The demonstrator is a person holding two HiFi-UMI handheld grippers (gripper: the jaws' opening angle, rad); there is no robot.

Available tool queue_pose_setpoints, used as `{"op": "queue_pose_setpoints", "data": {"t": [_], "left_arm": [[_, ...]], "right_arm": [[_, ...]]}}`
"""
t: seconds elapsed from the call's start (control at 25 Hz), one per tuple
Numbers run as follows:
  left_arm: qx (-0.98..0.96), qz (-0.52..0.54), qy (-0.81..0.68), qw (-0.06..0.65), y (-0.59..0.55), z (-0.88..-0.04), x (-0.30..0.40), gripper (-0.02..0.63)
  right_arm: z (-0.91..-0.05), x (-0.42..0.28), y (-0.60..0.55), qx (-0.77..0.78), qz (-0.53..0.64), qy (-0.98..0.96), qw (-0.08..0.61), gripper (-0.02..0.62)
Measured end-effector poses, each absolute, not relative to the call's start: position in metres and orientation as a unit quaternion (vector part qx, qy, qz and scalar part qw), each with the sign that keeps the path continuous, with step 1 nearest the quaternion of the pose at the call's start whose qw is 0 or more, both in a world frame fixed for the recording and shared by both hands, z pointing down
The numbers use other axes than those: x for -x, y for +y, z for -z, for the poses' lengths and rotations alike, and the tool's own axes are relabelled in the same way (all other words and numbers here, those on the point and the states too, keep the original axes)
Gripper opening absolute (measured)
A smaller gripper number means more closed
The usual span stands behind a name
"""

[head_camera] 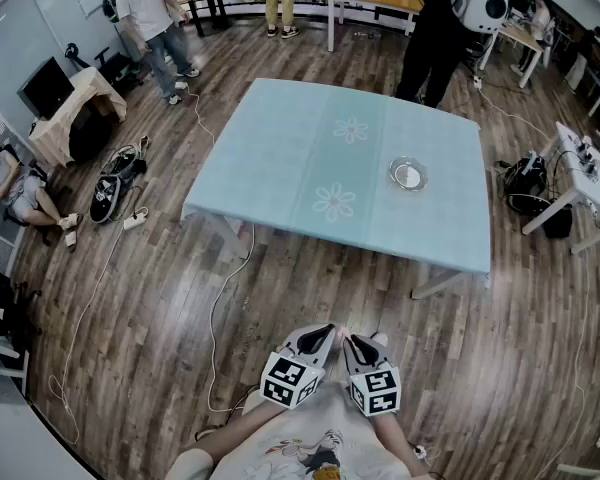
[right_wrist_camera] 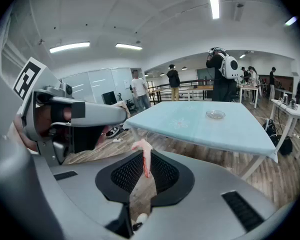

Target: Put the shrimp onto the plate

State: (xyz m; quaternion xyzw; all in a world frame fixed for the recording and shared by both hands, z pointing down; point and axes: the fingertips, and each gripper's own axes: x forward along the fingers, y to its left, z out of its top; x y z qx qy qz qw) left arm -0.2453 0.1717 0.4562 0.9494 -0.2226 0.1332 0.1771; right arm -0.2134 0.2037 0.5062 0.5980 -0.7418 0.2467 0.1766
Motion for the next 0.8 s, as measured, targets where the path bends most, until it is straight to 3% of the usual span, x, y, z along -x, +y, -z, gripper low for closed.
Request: {"op": "queue_pose_setpoints", "data": {"t": [0.2,0.36,0.8], "left_arm": [[-0.949,-0.130,-0.225,0.179,0.215,-0.450,0.240,0.007],[-0.940,-0.135,-0.258,0.175,0.244,-0.456,0.219,0.008],[-0.947,-0.172,-0.204,0.180,0.393,-0.462,0.041,0.008]], "right_arm": [[-0.494,0.212,0.261,-0.601,-0.255,-0.742,0.154,0.063],[-0.483,0.160,0.309,-0.640,-0.275,-0.711,0.102,0.063],[-0.463,-0.016,0.456,-0.686,-0.266,-0.676,0.034,0.063]]}}
